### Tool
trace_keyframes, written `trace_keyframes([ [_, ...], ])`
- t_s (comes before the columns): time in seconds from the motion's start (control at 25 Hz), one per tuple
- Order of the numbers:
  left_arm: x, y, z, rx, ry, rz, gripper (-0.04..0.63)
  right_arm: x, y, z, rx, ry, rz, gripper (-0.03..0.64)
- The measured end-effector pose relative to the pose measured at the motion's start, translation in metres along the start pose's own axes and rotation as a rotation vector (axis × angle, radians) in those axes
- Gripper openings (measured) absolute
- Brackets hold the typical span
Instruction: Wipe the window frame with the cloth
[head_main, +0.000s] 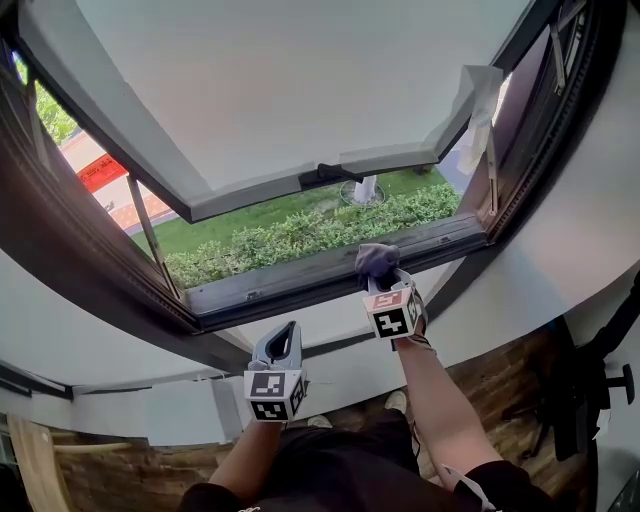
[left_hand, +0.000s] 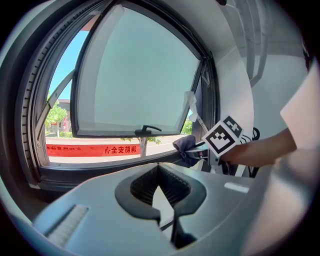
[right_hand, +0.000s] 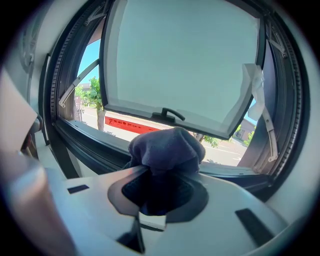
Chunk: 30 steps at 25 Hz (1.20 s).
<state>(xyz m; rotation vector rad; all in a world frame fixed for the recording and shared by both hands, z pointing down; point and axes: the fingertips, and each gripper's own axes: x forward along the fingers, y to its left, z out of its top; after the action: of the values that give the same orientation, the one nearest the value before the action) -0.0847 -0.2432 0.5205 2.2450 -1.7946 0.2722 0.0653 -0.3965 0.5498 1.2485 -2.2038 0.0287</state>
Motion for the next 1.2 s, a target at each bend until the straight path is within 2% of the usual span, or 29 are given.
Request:
trace_keyframes([
  [0.64, 0.015, -0.005, -0.003, 0.010, 0.010, -0.030, 0.008, 0.000, -0.040, -0.014, 0.004, 0.043, -0.087, 0.071],
  [0.88, 0.019, -0.006, -0.006, 0.011, 0.021, -0.040, 0.008, -0.002, -0.061, -0.017, 0.001, 0.050, -0.147, 0.069],
  [1.2, 0.023, -0.008, -0.008, 0.011, 0.029, -0.055, 0.009, -0.003, -0.076, -0.022, 0.003, 0.076, -0.173, 0.055],
])
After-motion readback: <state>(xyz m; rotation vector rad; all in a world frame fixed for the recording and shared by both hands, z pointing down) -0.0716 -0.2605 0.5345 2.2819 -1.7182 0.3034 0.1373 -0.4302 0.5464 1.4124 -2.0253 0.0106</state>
